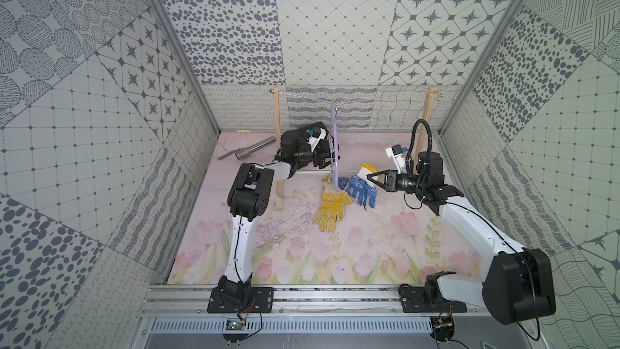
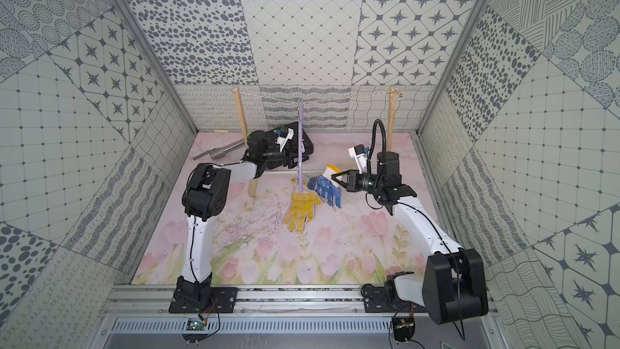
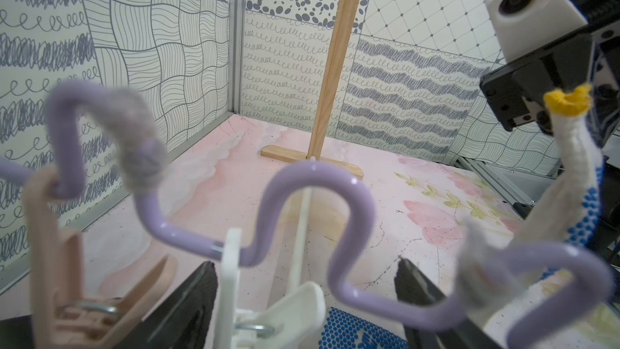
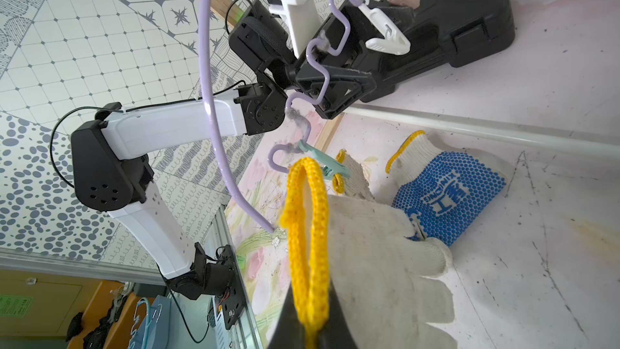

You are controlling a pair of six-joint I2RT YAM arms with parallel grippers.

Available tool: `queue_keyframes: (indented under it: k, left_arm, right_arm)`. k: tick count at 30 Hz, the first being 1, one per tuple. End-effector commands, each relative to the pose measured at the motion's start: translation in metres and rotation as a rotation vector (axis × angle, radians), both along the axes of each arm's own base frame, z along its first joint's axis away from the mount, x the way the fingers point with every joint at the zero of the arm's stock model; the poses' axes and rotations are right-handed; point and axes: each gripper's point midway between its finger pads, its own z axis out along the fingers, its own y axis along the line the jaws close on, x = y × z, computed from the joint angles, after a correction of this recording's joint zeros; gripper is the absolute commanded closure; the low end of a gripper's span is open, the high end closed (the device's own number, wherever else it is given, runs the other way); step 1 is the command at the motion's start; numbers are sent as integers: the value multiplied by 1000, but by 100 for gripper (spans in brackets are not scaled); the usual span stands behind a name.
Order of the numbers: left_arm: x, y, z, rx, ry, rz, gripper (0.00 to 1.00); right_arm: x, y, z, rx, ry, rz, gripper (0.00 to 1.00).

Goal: Clip the gloves onto a hanger to dry
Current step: Open the clamp at the hanger.

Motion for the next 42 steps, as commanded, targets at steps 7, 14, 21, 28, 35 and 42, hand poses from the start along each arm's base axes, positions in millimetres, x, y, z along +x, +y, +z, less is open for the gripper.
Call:
queue_keyframes:
  k: [7, 14, 21, 28, 35, 42]
  left_arm:
    - [13, 9, 6, -14, -52, 53, 15]
    - [15, 11, 18, -36, -66, 59, 26]
    - [8, 11, 23, -36, -89, 37, 34]
    - [5, 9, 29, -42, -102, 20, 33]
    - [5, 6, 31, -44, -108, 14, 34]
    - [3, 4, 33, -47, -113, 1, 45]
  right_arm:
    - [4, 2, 4, 21, -38, 18, 100]
    - [5, 3, 3, 25, -39, 24, 100]
    - [6, 4, 3, 33, -37, 28, 100]
    - [5, 4, 5, 36, -39, 27, 100]
    - [3, 4, 5, 39, -38, 27, 100]
    - [2, 3, 6, 39, -40, 27, 100]
